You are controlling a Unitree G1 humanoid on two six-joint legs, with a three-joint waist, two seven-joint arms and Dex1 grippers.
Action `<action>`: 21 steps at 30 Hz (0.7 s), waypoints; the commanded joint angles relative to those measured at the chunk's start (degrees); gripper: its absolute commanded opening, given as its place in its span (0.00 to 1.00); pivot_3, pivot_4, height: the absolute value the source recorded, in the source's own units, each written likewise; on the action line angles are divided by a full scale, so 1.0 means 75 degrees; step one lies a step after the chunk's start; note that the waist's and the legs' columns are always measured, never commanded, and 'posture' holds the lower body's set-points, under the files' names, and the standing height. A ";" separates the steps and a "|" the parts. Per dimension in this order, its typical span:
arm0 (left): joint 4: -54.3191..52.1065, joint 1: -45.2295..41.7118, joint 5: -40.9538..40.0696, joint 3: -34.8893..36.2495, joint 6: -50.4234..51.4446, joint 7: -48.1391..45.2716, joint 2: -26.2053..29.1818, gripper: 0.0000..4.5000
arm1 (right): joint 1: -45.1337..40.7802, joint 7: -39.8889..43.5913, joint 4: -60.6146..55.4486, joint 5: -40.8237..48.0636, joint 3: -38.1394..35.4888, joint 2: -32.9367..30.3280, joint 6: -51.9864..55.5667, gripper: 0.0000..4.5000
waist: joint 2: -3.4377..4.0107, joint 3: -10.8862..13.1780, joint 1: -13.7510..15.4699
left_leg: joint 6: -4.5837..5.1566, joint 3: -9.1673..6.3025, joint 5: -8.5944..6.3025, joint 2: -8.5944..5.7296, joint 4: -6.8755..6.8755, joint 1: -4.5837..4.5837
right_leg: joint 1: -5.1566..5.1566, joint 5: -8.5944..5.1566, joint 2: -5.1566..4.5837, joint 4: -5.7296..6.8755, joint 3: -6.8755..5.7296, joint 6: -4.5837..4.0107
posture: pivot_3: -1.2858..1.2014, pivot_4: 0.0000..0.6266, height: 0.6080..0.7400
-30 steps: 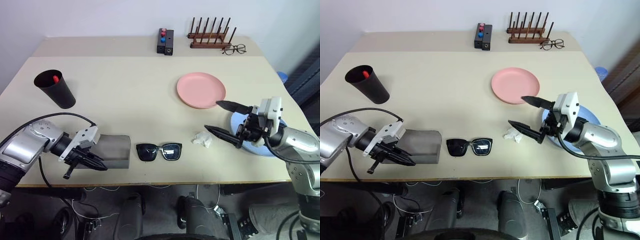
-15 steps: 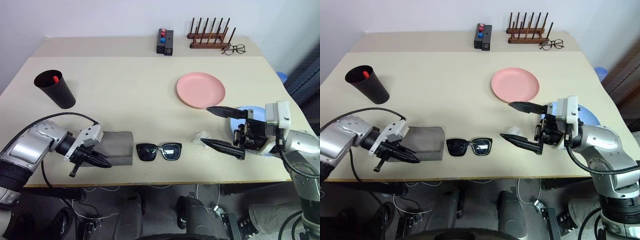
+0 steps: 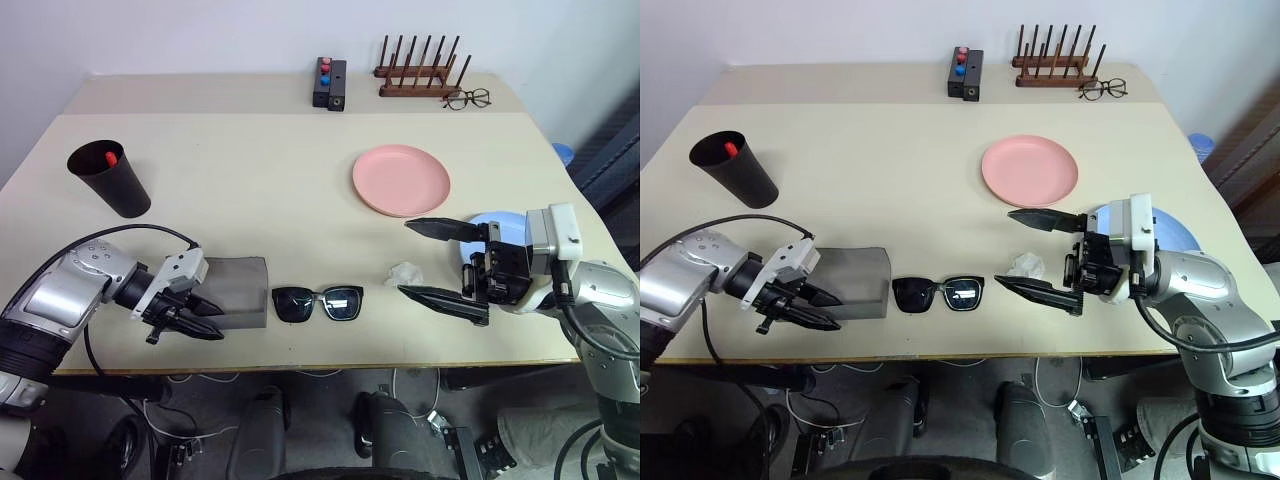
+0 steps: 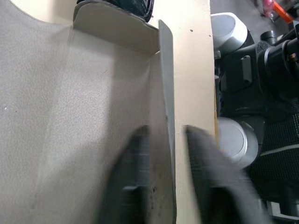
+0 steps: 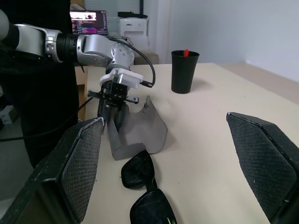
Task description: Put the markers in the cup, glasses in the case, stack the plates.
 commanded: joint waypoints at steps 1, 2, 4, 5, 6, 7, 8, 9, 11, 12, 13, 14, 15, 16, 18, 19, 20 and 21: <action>-0.0272 -0.0054 -0.0364 0.0041 0.0312 -0.0066 0.0351 0.73 | 0.0020 0.0032 -0.0327 0.0171 -0.0028 0.0022 -0.0028 0.96 | 0.0000 0.0000 -0.0001 | 0.0000 0.0000 0.0000 0.0000 0.0000 0.0000 | 0.0000 0.0000 0.0000 0.0000 0.0000 0.0000 | 0.52 0.24 1.00; -0.0302 -0.0070 -0.0441 0.0021 0.0361 -0.0066 0.0418 0.84 | 0.0021 0.0033 -0.0328 0.0172 -0.0031 0.0023 -0.0027 0.96 | 0.0000 0.0000 -0.0001 | 0.0000 0.0000 0.0000 0.0000 0.0000 0.0000 | -0.0001 0.0000 0.0000 0.0000 0.0000 0.0000 | 0.52 0.24 1.00; -0.0376 -0.0266 -0.0780 0.0067 0.0575 -0.0066 0.0580 0.98 | 0.0005 0.0029 -0.0279 0.0147 -0.0067 0.0011 -0.0038 0.96 | 0.0000 0.0000 -0.0001 | -0.0001 0.0000 -0.0001 0.0001 0.0000 0.0000 | -0.0001 0.0000 0.0000 -0.0001 0.0000 0.0000 | 0.52 0.24 1.00; -0.0407 -0.0358 -0.0945 0.0066 0.0682 -0.0066 0.0657 0.98 | -0.0003 0.0027 -0.0254 0.0134 -0.0082 0.0005 -0.0044 0.96 | 0.0000 0.0000 0.0003 | -0.0001 0.0000 -0.0001 0.0002 -0.0001 0.0000 | -0.0001 0.0000 0.0000 -0.0001 0.0000 0.0000 | 0.52 0.24 1.00; -0.0433 -0.0496 -0.1158 0.0058 0.0839 -0.0066 0.0741 0.98 | -0.0014 0.0026 -0.0227 0.0118 -0.0097 0.0000 -0.0055 0.96 | 0.0000 0.0000 0.0012 | -0.0001 -0.0001 -0.0001 0.0002 -0.0001 0.0000 | -0.0001 -0.0001 0.0000 -0.0001 0.0000 0.0001 | 0.52 0.24 1.00; -0.0407 -0.0710 -0.1294 0.0080 0.0929 -0.0066 0.0745 0.98 | -0.0046 0.0020 -0.0180 0.0091 -0.0114 -0.0005 -0.0074 0.96 | 0.0000 0.0000 0.0020 | -0.0001 -0.0001 -0.0001 0.0001 0.0000 -0.0002 | -0.0002 -0.0001 0.0000 -0.0002 0.0000 0.0001 | 0.52 0.24 1.00; -0.0399 -0.0906 -0.1448 0.0083 0.1043 -0.0066 0.0760 0.98 | -0.0080 0.0010 -0.0132 0.0060 -0.0126 -0.0004 -0.0094 0.96 | -0.0001 0.0000 0.0025 | -0.0002 -0.0001 -0.0001 0.0001 0.0000 -0.0003 | -0.0001 -0.0001 0.0000 -0.0006 0.0000 0.0001 | 0.52 0.24 1.00; -0.0373 -0.1105 -0.1503 0.0127 0.1109 -0.0066 0.0708 0.98 | -0.0121 0.0008 -0.0081 0.0037 -0.0131 -0.0006 -0.0107 0.96 | -0.0001 0.0000 0.0028 | -0.0002 -0.0001 -0.0001 0.0000 0.0000 -0.0004 | 0.0001 -0.0001 0.0000 -0.0007 0.0000 0.0001 | 0.52 0.24 1.00; -0.0340 -0.1318 -0.1513 0.0252 0.1052 -0.0066 0.0557 0.98 | -0.0182 -0.0007 -0.0005 -0.0011 -0.0133 0.0001 -0.0134 0.96 | 0.0000 0.0000 0.0008 | -0.0001 -0.0001 -0.0001 0.0000 0.0000 -0.0005 | 0.0002 0.0000 0.0000 -0.0013 0.0000 0.0001 | 0.52 0.24 1.00; -0.0403 -0.1477 -0.1696 0.0309 0.1468 -0.0066 0.0504 0.98 | -0.0206 0.0005 0.0047 -0.0009 -0.0157 -0.0008 -0.0139 0.96 | 0.0000 0.0000 0.0004 | -0.0001 0.0000 -0.0001 0.0000 0.0000 -0.0005 | 0.0003 0.0000 0.0000 -0.0013 0.0000 0.0001 | 0.52 0.24 1.00; -0.0535 -0.1600 -0.1980 0.0243 0.1735 -0.0066 0.0566 0.98 | -0.0197 0.0035 0.0087 -0.0032 -0.0187 -0.0030 -0.0162 0.96 | -0.0001 0.0000 0.0001 | -0.0001 0.0000 -0.0001 0.0000 -0.0001 -0.0004 | 0.0003 0.0000 0.0000 -0.0013 0.0000 0.0000 | 0.52 0.24 1.00; -0.0616 -0.1704 -0.2106 0.0217 0.1848 -0.0066 0.0542 0.98 | -0.0167 0.0077 0.0112 -0.0045 -0.0223 -0.0054 -0.0185 0.96 | -0.0002 0.0001 -0.0006 | 0.0000 0.0000 0.0000 0.0000 -0.0002 -0.0005 | 0.0003 0.0000 0.0000 -0.0012 0.0000 0.0000 | 0.52 0.24 1.00; -0.0613 -0.1806 -0.2061 0.0244 0.1807 -0.0066 0.0401 0.98 | -0.0131 0.0123 0.0131 -0.0050 -0.0257 -0.0078 -0.0202 0.96 | -0.0001 0.0001 -0.0008 | 0.0000 0.0000 0.0000 0.0000 -0.0004 -0.0007 | 0.0000 0.0000 0.0001 -0.0012 0.0000 0.0000 | 0.52 0.24 1.00; -0.0510 -0.1966 -0.1909 0.0281 0.1738 0.0048 0.0110 0.98 | -0.0058 0.0188 0.0143 -0.0111 -0.0286 -0.0128 -0.0242 0.96 | -0.0001 0.0001 -0.0003 | 0.0001 0.0000 0.0000 0.0000 -0.0006 -0.0005 | 0.0000 0.0001 0.0001 -0.0011 0.0000 0.0001 | 0.52 0.24 1.00; -0.0328 -0.2256 -0.1689 0.0274 0.1812 0.0188 -0.0320 0.98 | 0.0031 0.0274 0.0171 -0.0196 -0.0320 -0.0193 -0.0290 0.96 | -0.0001 0.0001 0.0042 | 0.0002 -0.0001 0.0001 -0.0002 -0.0003 -0.0005 | 0.0002 0.0000 0.0002 -0.0005 0.0000 0.0001 | 0.52 0.24 1.00; -0.0257 -0.2458 -0.1554 0.0219 0.1793 0.0407 -0.0656 0.98 | 0.0100 0.0315 0.0174 -0.0202 -0.0381 -0.0254 -0.0274 0.96 | -0.0002 0.0001 0.0047 | 0.0002 -0.0002 0.0001 -0.0003 0.0006 -0.0005 | 0.0004 0.0000 0.0002 -0.0001 -0.0001 0.0002 | 0.52 0.24 1.00; -0.0200 -0.2641 -0.1360 0.0125 0.1775 0.0654 -0.0964 0.98 | 0.0171 0.0369 0.0179 -0.0244 -0.0421 -0.0327 -0.0280 0.96 | -0.0002 0.0001 0.0062 | 0.0002 -0.0002 0.0001 -0.0003 0.0012 -0.0007 | 0.0006 0.0000 0.0002 -0.0001 0.0000 0.0003 | 0.52 0.24 1.00; -0.0187 -0.2773 -0.1173 0.0027 0.1772 0.0801 -0.1187 0.98 | 0.0243 0.0421 0.0181 -0.0287 -0.0454 -0.0388 -0.0311 0.96 | -0.0006 0.0003 0.0096 | 0.0002 -0.0002 0.0001 -0.0005 0.0020 -0.0009 | 0.0010 0.0001 0.0001 -0.0001 0.0000 0.0003 | 0.52 0.24 1.00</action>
